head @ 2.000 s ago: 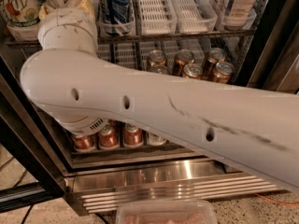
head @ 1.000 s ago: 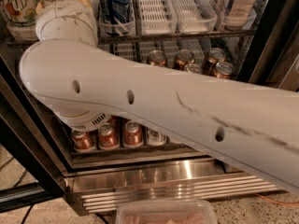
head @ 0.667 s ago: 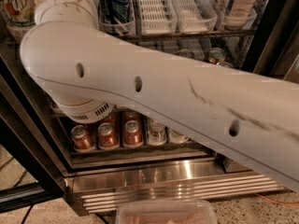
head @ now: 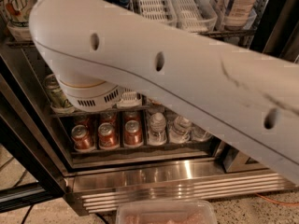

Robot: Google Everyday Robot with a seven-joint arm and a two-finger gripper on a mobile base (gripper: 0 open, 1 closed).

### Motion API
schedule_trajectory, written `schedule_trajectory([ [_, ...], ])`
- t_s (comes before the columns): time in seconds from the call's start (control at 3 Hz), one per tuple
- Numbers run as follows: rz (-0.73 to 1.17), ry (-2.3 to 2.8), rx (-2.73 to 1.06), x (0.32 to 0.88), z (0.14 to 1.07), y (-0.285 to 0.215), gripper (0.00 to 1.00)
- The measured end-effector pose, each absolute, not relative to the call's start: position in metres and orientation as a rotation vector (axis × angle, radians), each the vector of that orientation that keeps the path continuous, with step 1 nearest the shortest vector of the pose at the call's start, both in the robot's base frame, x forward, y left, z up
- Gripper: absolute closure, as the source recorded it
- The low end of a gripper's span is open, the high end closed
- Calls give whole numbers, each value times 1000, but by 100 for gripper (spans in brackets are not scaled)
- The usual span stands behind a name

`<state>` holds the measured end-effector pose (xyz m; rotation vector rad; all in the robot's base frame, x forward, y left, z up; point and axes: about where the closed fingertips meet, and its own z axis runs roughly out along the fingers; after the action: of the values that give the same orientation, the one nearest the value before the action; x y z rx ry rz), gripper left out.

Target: Pick 7up can from top shelf of fridge

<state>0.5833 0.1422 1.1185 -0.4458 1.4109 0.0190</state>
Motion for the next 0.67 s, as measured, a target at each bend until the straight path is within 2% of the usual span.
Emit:
schedule_trajectory([
  [0.67, 90, 1486, -572, 563, 1112, 119, 100],
])
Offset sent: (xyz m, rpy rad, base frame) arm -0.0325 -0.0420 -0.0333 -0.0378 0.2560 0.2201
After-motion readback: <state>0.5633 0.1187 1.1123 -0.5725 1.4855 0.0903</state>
